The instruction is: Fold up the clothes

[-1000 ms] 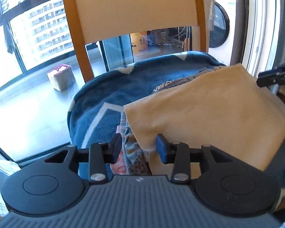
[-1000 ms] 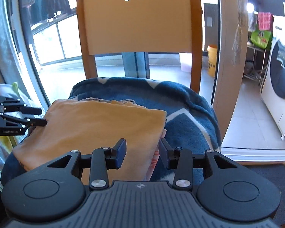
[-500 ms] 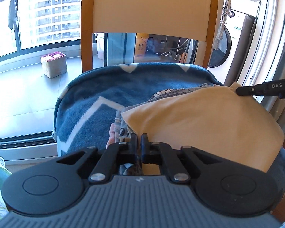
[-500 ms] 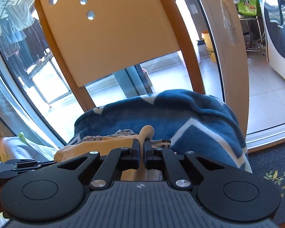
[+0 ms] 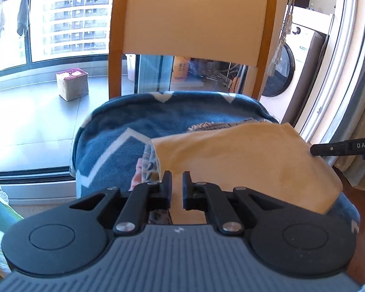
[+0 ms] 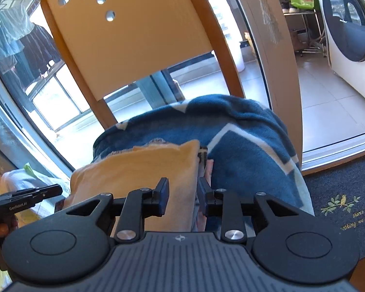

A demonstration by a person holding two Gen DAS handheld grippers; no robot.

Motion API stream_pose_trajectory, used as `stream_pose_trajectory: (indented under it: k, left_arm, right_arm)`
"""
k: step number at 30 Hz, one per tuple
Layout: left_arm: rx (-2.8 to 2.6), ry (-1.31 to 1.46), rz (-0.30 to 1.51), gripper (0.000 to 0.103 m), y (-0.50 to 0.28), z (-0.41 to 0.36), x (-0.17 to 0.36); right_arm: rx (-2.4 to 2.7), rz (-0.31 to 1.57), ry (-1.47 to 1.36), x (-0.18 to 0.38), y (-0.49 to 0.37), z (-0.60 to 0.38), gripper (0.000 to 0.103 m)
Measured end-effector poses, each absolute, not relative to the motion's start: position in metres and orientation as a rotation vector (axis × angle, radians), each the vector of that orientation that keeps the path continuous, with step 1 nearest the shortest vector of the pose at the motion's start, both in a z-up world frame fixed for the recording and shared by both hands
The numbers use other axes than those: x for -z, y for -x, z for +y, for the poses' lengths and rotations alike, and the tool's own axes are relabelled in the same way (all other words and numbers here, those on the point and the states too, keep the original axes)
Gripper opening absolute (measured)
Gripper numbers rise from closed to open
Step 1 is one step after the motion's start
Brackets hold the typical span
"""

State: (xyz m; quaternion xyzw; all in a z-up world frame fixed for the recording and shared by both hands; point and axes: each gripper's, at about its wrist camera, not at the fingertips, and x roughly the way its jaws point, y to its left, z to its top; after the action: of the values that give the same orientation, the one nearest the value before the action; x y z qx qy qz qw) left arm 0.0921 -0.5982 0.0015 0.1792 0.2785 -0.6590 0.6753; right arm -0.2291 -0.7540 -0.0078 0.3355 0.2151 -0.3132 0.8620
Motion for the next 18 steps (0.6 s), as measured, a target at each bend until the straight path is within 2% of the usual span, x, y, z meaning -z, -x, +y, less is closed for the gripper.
stream_pose_trajectory:
  k: [6, 14, 18]
  left_arm:
    - [1.476, -0.516, 0.583, 0.005, -0.075, -0.592, 0.014]
    - [1.535, -0.543, 0.557, 0.006, -0.068, -0.541, -0.006]
    - [1.554, -0.635, 0.532, 0.007, -0.047, -0.534, 0.01]
  right_arm:
    - [0.679, 0.517, -0.682, 0.021, 0.23, -0.751, 0.03]
    - [0.634, 0.479, -0.526, -0.01, 0.242, -0.7, 0.03]
    - [0.585, 0.51, -0.496, -0.005, 0.229, -0.672, 0.03]
